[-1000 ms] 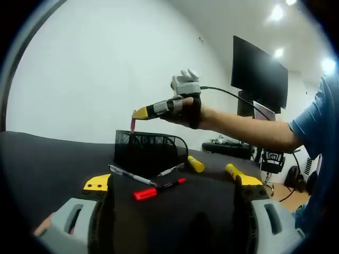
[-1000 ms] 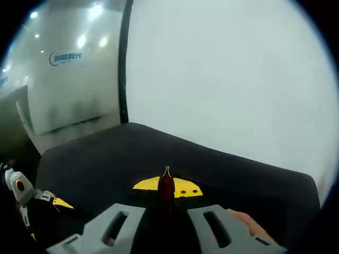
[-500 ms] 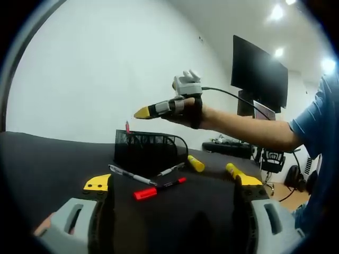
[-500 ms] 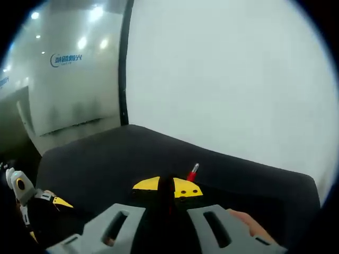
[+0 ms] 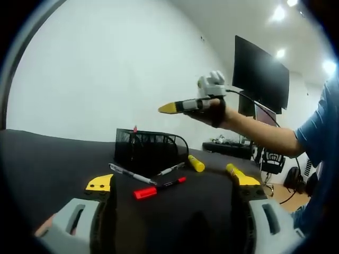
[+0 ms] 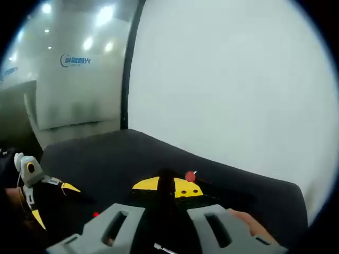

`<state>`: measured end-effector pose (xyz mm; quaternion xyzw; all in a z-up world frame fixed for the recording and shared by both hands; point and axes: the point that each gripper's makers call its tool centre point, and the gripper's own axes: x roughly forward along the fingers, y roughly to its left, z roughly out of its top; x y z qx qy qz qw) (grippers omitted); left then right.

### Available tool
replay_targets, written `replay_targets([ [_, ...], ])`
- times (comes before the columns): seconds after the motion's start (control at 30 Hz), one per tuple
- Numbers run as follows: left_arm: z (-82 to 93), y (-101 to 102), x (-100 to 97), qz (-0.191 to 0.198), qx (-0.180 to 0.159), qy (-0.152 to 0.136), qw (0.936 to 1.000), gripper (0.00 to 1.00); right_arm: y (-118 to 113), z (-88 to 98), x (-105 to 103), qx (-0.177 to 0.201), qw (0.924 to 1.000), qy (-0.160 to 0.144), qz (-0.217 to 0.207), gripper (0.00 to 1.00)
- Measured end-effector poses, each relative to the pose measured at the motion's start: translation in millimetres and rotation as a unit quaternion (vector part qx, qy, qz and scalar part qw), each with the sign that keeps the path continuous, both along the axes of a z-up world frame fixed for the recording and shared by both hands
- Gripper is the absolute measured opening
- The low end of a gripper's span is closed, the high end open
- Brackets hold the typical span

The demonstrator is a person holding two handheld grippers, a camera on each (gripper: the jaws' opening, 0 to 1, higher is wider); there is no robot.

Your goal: Pick up pens and glue sticks and place them into the holder.

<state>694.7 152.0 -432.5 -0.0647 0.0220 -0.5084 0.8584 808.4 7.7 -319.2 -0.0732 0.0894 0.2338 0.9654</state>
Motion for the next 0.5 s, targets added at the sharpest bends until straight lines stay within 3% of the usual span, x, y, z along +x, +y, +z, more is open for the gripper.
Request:
replay_targets([
  [0.13,-2.0,2.6,2.2,0.001,0.004,0.005,1.0000,0.84,-20.1,3.3,-22.3,0.003,0.9999,-0.012,-0.005,0.05],
  [0.33,0.5,-4.2,2.6,-0.001,0.021,0.005,0.9998,0.83,-34.3,-7.6,-52.7,-0.011,0.9999,-0.011,0.003,0.11],
  [0.4,1.6,-5.4,5.0,0.002,0.037,-0.001,0.9993,0.84,-37.8,-15.8,-62.4,-0.053,0.9985,-0.016,0.003,0.11],
  [0.5,7.3,-5.7,8.5,0.000,0.050,-0.006,0.9988,0.84,-37.3,-21.8,-73.9,-0.055,0.9983,-0.017,0.005,0.13],
])
